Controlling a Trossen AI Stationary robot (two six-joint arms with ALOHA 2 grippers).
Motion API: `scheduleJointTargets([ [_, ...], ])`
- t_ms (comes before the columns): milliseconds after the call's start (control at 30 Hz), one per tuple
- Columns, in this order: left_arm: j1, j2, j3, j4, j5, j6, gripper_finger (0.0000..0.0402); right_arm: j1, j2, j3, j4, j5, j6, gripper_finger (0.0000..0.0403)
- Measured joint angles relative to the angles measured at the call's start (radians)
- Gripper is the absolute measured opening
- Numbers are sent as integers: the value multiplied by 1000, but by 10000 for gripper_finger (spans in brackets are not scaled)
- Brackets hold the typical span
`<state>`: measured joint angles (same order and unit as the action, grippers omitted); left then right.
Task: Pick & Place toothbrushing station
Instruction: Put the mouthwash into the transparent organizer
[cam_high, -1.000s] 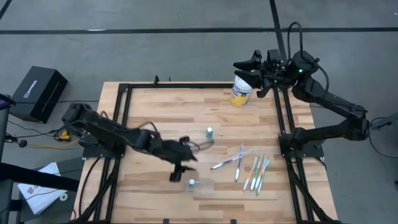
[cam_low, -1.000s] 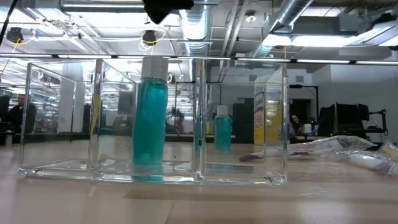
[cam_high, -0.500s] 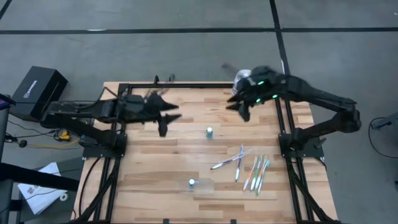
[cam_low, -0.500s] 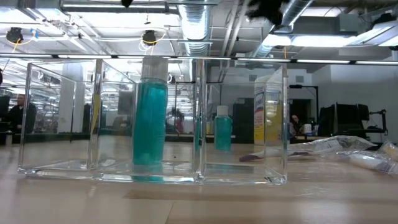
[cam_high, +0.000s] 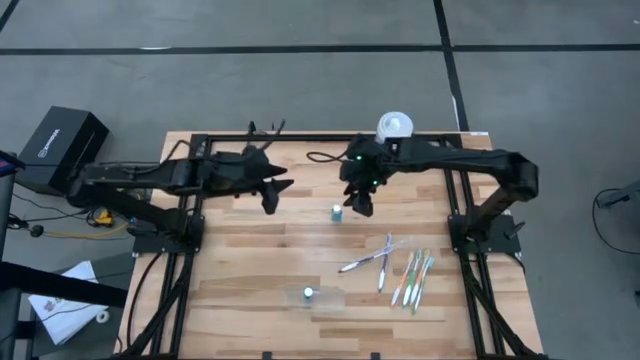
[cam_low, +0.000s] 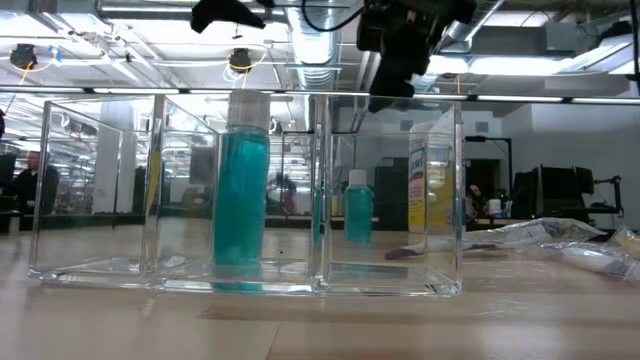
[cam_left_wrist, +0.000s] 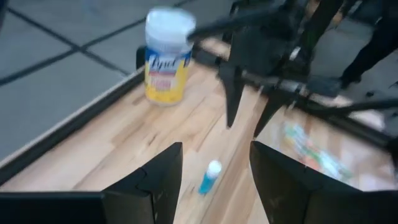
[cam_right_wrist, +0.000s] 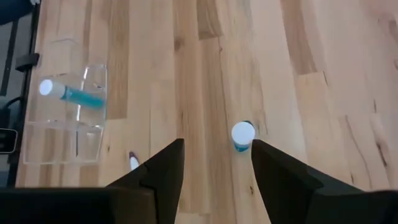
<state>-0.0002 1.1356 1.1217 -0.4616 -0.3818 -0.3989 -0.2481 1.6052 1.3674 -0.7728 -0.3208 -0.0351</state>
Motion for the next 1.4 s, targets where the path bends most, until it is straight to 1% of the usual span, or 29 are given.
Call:
scheduleJointTargets([
  [233,2,74,0,4,15,23,182,-7,3,0,18,11,15,173],
  [433,10,82,0,-5,4,46,182,-17,55,-2,27,33,50,173],
  [500,23,61,-1,-40,4,58,182,-15,83,2,55,32,61,173],
  [667,65,-3,0,-84,6,78,182,1,136,0,54,31,66,172],
  [733,80,-43,0,-129,7,81,182,0,146,-1,56,31,74,172],
  [800,96,-81,0,-140,7,85,182,-2,163,0,77,31,81,172],
  [1100,161,-217,-29,-244,9,107,182,-1,184,0,137,32,114,172],
  [1167,163,-227,-47,-271,12,105,182,-2,183,0,137,33,117,172],
  [1400,164,-243,-96,-279,46,82,182,-9,183,0,141,34,122,172],
])
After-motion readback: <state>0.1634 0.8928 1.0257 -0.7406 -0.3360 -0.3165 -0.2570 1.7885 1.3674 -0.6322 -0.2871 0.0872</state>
